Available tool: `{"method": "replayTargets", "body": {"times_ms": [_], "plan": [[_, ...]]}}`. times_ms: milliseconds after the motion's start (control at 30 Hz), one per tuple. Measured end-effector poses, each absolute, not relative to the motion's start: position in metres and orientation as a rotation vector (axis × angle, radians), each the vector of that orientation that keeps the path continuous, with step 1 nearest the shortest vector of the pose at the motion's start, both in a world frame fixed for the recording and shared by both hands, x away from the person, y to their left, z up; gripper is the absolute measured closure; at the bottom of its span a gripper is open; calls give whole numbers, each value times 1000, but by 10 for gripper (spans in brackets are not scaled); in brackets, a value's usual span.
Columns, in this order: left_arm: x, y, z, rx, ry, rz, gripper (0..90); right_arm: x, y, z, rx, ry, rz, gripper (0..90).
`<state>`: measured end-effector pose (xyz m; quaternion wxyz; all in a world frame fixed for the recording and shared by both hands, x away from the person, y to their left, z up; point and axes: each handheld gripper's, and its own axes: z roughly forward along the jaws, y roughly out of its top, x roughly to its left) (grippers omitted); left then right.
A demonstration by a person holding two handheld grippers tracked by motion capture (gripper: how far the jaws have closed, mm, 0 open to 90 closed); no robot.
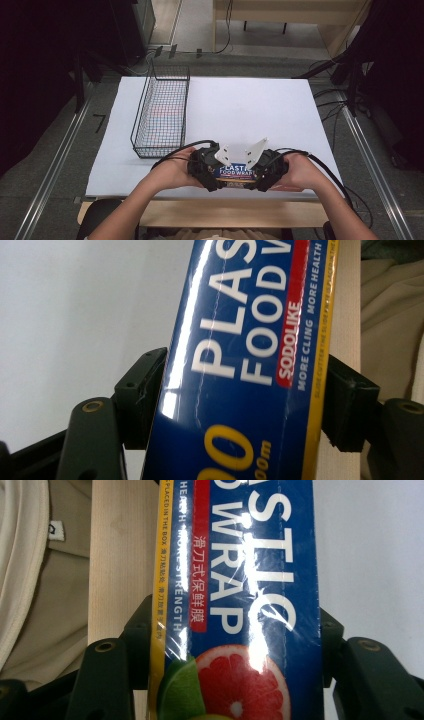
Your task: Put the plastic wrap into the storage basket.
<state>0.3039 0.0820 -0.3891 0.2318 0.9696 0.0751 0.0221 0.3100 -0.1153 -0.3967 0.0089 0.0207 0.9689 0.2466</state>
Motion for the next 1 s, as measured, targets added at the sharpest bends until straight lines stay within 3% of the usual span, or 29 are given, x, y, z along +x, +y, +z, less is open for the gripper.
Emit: {"method": "replayTargets", "body": {"times_ms": [467,633,1000], "plan": [[304,69,-395,2701,176,55,337,311,-112,-398,46,3053,772,415],[304,70,-396,2699,163,-19,383,311,-114,-400,16,3060,776,413],[301,70,-396,2702,142,16,401,307,-115,-402,-11,3041,780,410]]}}
